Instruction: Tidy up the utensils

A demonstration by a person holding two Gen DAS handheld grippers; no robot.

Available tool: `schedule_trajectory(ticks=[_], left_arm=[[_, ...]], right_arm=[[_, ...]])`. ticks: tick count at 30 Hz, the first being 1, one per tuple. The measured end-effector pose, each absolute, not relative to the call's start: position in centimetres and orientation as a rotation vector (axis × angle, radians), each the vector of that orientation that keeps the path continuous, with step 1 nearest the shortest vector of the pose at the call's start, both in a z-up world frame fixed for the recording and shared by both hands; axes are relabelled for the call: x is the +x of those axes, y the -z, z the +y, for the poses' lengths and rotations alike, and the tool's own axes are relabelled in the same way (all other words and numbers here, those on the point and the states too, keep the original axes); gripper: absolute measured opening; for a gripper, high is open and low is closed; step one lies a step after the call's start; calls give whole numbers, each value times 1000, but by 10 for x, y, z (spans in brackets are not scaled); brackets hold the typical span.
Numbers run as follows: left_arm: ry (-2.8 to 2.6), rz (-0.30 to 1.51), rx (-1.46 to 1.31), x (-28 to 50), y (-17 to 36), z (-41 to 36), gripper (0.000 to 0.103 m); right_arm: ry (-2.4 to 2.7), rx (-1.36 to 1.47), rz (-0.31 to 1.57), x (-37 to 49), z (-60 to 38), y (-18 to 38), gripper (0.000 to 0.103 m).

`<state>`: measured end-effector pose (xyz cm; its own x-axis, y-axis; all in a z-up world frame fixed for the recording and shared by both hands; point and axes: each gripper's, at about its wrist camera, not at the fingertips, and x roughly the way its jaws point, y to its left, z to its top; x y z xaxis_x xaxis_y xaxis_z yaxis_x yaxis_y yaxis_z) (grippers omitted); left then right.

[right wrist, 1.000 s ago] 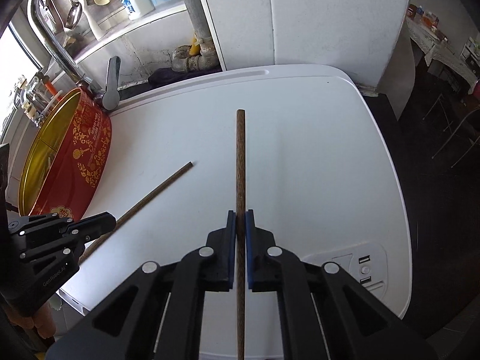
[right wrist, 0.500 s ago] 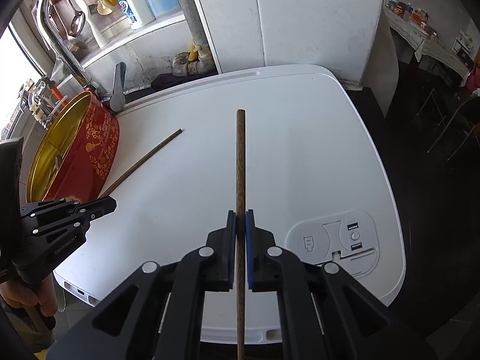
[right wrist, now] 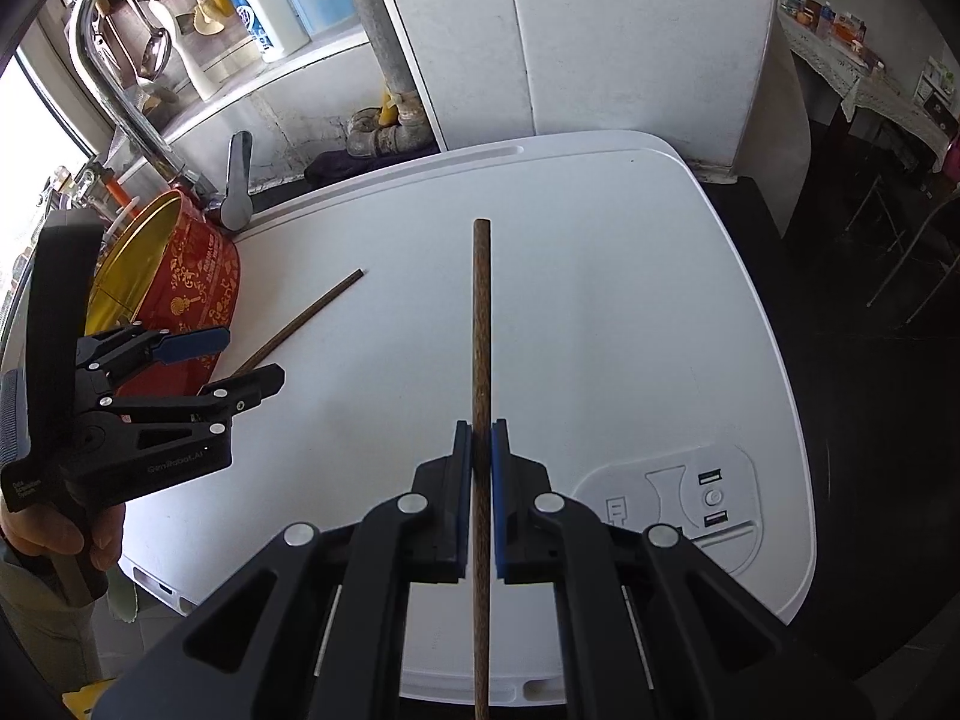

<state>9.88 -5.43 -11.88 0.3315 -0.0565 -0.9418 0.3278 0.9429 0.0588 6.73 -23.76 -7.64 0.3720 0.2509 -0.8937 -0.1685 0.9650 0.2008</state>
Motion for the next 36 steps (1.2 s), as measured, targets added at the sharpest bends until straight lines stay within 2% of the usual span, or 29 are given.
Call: schedule_trajectory(ticks=[4, 5, 7, 8, 9, 13, 19, 36], left_arm=[[296, 1293, 275, 116, 137, -56, 62], [307, 1299, 241, 119, 137, -52, 58], [301, 1301, 220, 120, 134, -48, 29], [319, 1315, 199, 120, 133, -47, 10], [340, 1330, 171, 118, 133, -45, 7], [314, 1323, 102, 109, 132, -38, 5], [340, 1243, -31, 84, 99, -27, 5], [283, 989, -105, 15, 33, 17, 5]], right_arm=[[-273, 89, 1165, 74, -239, 80, 7], [-273, 90, 1166, 75, -239, 80, 7], [-272, 95, 1169, 78, -239, 82, 7], [-271, 98, 1171, 79, -240, 83, 7], [-270, 101, 1174, 80, -239, 84, 7], [-271, 100, 1181, 81, -238, 86, 7], [-279, 87, 1154, 73, -235, 74, 7], [-403, 5, 1071, 30, -184, 37, 7]])
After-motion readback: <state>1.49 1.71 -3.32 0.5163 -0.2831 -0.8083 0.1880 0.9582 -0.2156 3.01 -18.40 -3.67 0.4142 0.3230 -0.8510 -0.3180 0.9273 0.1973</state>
